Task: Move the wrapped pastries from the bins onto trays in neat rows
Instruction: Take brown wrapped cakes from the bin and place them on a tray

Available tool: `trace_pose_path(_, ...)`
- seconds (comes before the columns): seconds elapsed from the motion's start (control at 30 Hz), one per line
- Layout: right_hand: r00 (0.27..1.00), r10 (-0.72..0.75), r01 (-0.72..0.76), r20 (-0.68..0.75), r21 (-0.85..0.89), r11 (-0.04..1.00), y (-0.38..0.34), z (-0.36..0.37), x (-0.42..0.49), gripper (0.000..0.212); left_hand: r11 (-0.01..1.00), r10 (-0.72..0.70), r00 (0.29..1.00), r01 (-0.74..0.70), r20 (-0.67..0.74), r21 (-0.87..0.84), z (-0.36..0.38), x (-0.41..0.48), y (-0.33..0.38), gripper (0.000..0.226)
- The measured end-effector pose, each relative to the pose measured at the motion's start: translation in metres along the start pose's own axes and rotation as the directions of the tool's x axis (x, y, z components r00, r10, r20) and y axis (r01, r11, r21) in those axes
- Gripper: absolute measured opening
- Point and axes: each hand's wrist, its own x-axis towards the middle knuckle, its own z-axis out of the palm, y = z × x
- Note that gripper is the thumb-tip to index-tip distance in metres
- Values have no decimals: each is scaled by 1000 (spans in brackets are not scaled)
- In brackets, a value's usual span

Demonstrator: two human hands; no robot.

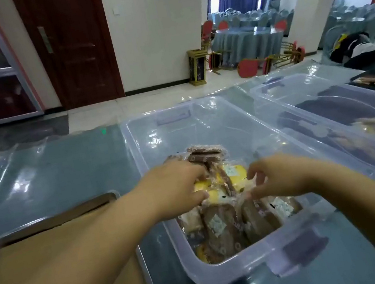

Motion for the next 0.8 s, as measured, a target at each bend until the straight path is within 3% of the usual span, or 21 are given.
trace_pose_path(0.1, 994, -22, 29, 112, -62, 998, 2, 8, 13, 44, 998, -8, 984, -2, 179, 57, 10, 30, 4, 42)
trace_pose_path(0.2, 988, -85, 101, 129, -129, 986, 9, 12, 25, 27, 992, -41, 937, -2, 347, 124, 23, 57, 11, 49)
trace_pose_path(0.47, 978, -152, 167, 141, -101, 981, 39, -10, 53, 38, 974, -168, 751, 25, 638, 227, 64, 101, 25, 65)
trace_pose_path(0.6, 968, -179, 194, 177, -73, 978, 44, -9, 60, 46, 975, -186, 724, 55, 664, 214, 72, 103, 26, 58)
trace_pose_path(0.67, 950, -191, 208, 247, -43, 977, 45, -5, 61, 57, 968, -203, 725, 45, 658, 248, 71, 103, 24, 44)
trace_pose_path(0.8, 935, -184, 264, 305, -245, 933, 48, 6, 61, 38, 927, -340, 719, 146, 606, 346, 65, 95, 11, 24)
